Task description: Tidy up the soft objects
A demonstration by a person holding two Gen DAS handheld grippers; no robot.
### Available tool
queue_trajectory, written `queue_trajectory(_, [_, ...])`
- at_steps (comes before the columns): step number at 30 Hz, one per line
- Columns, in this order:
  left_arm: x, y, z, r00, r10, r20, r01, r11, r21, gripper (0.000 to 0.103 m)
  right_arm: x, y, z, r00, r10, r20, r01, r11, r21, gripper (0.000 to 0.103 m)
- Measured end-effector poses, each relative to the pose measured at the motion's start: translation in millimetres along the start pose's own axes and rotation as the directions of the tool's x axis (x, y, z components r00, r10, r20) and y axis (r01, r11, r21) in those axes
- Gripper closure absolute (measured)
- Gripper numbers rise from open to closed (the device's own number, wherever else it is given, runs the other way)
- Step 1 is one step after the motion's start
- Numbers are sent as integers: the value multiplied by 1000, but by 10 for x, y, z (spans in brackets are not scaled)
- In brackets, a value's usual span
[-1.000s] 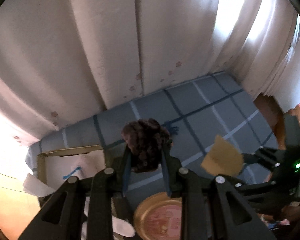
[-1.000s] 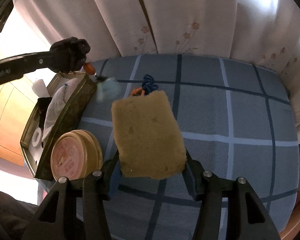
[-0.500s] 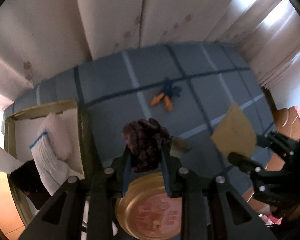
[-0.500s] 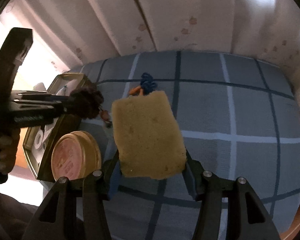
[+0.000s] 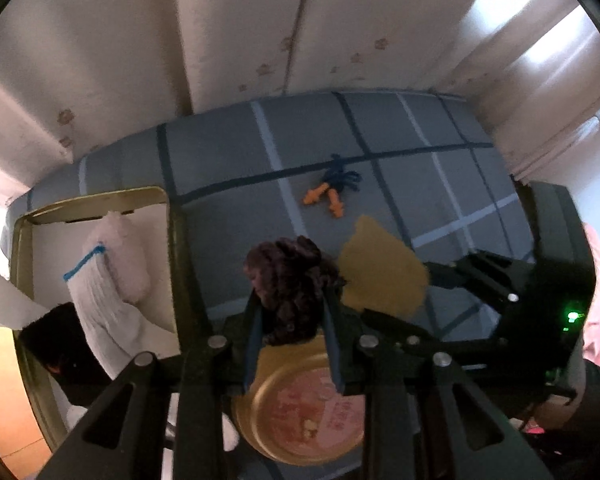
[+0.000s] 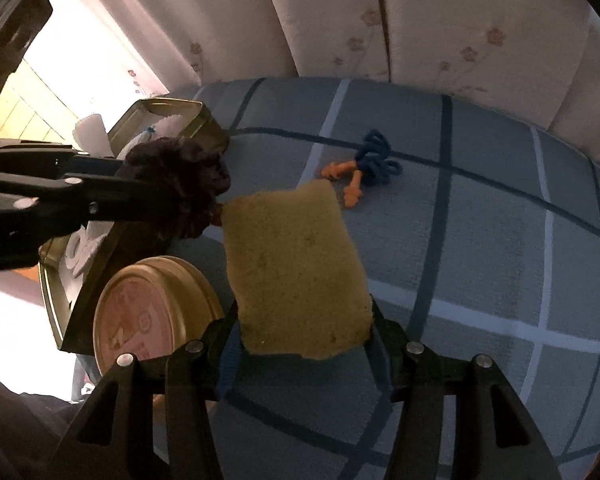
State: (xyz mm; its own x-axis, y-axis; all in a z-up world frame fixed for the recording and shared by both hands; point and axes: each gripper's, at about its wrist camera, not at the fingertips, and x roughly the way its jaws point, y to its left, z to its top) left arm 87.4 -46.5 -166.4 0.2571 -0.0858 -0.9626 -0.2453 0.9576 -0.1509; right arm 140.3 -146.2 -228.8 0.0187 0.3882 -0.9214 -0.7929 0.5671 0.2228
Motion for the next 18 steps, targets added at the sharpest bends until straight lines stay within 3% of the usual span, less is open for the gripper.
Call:
queue_trajectory(4, [28,-17,10,1000,18,-23,-18,1000,7,69,-72,-68,-36,999,-46,14,46,999,18,47])
queue_trajectory(9, [83,-13,3,998,47,-31,-46,999,13,61,-182,-373,-153,995,-103,10,100,987,126,47])
queue_trajectory(14, [98,-61,19,998,54,-32,-53,998,39,51,-328,-533,-294,994,-105,26,98,977,192,47])
queue_trajectory(18, [172,-61,47,996,70,-51,-68,997,46,51,-386,-536,-344,995,-96,38,87,976,202,47])
